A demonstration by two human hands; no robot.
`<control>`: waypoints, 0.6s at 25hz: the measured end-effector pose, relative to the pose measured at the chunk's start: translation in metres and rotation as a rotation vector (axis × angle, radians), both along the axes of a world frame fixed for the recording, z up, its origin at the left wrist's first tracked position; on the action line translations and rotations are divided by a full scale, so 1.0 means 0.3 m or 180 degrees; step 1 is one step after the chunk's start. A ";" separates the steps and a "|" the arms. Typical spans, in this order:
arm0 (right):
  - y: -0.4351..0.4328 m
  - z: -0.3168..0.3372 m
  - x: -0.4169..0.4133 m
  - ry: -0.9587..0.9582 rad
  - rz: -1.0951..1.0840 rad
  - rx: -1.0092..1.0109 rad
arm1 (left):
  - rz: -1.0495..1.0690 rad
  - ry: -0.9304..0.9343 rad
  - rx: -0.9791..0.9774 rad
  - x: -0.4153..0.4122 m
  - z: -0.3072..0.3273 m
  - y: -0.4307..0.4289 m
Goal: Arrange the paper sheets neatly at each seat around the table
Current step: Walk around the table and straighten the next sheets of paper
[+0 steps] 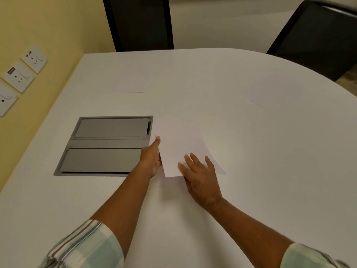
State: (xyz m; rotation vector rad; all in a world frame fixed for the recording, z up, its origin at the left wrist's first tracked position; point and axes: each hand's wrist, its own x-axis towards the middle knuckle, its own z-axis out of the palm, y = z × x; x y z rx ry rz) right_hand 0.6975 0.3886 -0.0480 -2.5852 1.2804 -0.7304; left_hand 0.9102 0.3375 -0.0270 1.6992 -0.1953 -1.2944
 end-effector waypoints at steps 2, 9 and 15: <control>0.048 0.017 -0.033 0.0216 0.0244 -0.0047 | -0.0084 0.0081 -0.0073 -0.022 0.014 0.022; 0.111 0.102 -0.181 -0.0783 -0.0605 0.0827 | -0.0460 -0.0186 -0.0467 -0.111 0.091 0.133; 0.034 0.190 -0.353 -0.1992 -0.1948 0.3080 | -0.0616 0.0274 -0.1059 -0.189 0.181 0.254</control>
